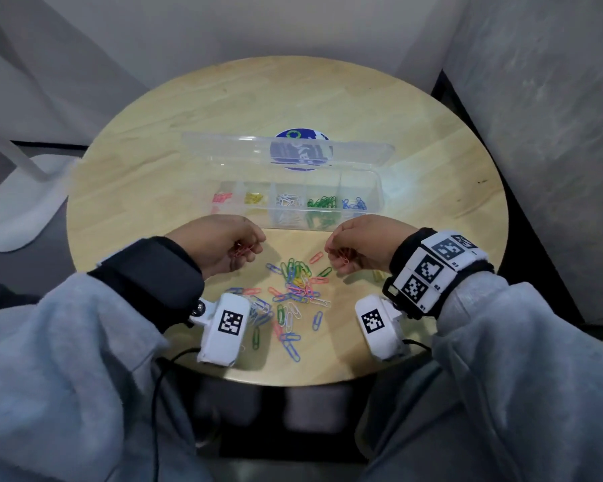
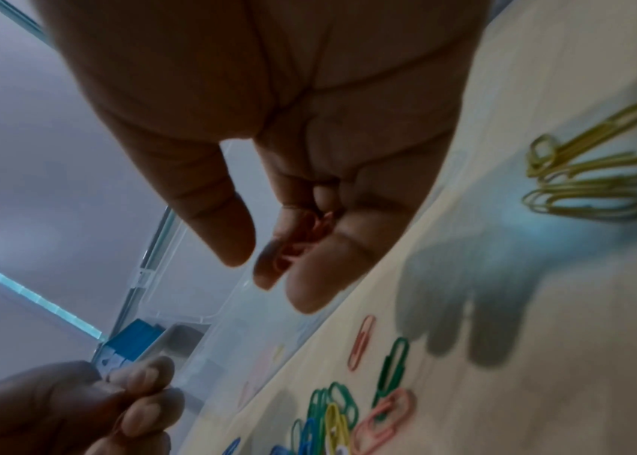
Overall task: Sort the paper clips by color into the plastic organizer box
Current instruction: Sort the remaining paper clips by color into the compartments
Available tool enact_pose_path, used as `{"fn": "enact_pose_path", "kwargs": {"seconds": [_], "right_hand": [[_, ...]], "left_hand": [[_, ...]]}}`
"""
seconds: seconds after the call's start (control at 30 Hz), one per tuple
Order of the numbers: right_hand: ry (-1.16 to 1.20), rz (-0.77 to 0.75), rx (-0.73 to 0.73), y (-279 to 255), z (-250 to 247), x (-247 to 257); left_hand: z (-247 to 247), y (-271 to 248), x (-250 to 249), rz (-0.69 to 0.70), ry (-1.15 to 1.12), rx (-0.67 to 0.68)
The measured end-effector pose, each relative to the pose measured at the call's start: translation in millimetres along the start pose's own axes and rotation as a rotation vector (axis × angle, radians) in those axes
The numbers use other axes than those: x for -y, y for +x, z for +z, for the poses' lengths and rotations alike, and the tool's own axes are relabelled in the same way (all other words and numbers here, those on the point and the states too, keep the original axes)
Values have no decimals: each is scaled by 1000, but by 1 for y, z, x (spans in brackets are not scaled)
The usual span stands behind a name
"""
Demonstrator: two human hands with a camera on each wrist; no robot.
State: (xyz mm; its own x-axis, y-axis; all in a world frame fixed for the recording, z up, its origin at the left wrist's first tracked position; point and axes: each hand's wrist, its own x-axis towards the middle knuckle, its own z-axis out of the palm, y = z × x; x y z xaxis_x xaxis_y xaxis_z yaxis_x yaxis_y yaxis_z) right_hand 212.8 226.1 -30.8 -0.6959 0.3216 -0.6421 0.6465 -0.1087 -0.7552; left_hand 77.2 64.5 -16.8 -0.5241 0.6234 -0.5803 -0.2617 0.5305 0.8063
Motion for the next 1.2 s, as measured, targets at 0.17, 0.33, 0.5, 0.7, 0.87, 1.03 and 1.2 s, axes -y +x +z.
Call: {"fn": "enact_pose_path", "kwargs": {"seconds": [0.17,0.33,0.5,0.7,0.87,1.03,1.2], "right_hand": [[-219,-48,-58,2,6,7],[-669,-67,-146,8,15,8],[-812,-132,-224,12,22,5],[-967,-118,-224,17,23,0],[-1033,-116,-206,18,25,-1],[-1090,-60,-166,20,26,1],[-1012,-28,-158,13,23,4]], "left_hand": [[-20,2,-6,5,207,-52],[-28,4,4,71,678,21],[-18,3,13,73,948,-7],[2,2,23,86,1154,-6],[7,3,24,66,1197,24],[12,3,23,43,1204,58],[6,1,18,23,1032,75]]}}
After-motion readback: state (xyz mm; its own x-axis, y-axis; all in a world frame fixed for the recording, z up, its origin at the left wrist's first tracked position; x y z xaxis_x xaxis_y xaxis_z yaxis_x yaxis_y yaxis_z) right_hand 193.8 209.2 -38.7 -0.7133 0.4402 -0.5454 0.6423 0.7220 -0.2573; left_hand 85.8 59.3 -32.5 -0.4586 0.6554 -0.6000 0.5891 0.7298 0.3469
